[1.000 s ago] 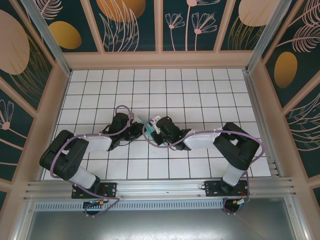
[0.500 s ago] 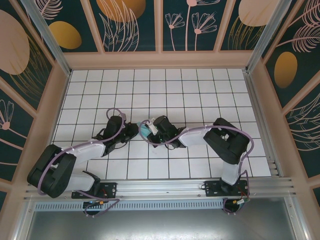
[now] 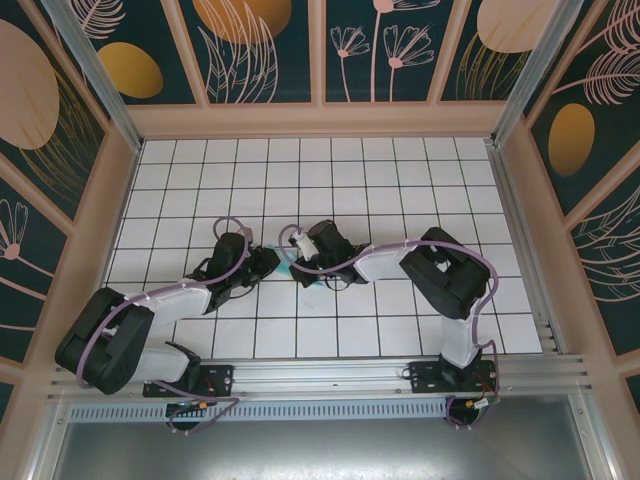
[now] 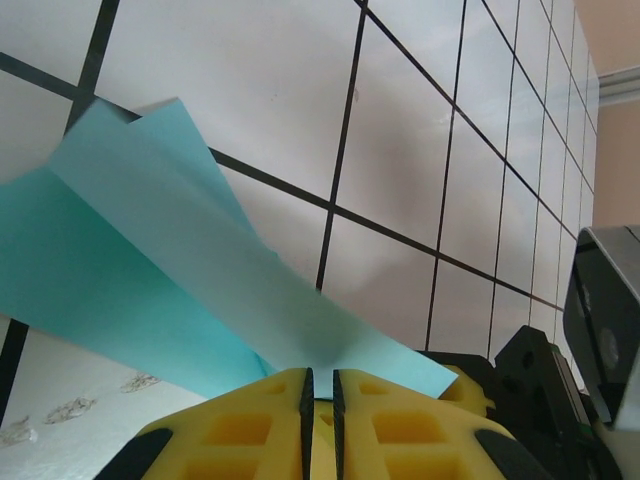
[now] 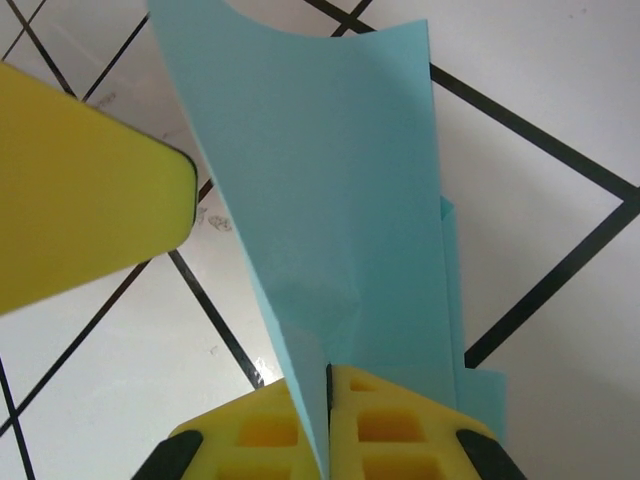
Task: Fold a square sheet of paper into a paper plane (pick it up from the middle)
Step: Fold the wing for the fifth time at the center of the table.
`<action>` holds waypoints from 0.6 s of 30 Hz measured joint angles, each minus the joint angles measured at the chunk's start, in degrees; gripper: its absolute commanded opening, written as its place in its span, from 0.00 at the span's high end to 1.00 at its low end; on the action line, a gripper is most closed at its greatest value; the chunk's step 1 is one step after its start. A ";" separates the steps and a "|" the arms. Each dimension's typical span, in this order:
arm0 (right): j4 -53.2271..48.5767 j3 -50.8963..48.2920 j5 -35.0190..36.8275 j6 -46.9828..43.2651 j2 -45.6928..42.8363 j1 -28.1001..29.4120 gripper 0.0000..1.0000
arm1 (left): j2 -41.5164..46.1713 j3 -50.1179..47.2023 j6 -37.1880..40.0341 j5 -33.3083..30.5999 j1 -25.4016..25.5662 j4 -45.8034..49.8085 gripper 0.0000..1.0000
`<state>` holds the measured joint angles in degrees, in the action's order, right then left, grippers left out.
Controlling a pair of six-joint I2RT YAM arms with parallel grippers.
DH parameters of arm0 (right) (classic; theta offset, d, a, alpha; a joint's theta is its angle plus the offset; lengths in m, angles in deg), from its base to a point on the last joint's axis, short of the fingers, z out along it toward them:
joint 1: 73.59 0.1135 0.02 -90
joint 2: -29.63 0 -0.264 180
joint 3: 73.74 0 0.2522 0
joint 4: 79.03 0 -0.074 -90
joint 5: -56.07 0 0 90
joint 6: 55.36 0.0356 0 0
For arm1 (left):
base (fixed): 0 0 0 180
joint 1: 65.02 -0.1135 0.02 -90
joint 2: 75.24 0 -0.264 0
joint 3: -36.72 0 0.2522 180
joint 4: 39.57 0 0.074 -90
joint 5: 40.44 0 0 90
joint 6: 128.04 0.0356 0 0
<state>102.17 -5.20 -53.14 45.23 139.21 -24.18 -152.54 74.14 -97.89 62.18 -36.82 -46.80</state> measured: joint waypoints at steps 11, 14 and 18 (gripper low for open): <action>-7.39 -0.24 13.40 9.14 -7.61 -1.09 0.95 | -2.95 0.92 0.33 2.93 0.00 -2.29 0.82; -10.45 -0.50 19.71 13.29 -11.23 -1.09 0.95 | -4.46 2.14 0.31 5.01 0.00 -4.52 0.83; -15.28 -1.07 26.23 19.67 -12.57 -0.94 0.95 | -7.26 3.69 0.24 7.96 0.00 -8.59 0.83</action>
<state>86.89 -6.27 -26.91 64.90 126.64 -25.12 -159.80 77.84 -97.65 70.14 -36.82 -55.39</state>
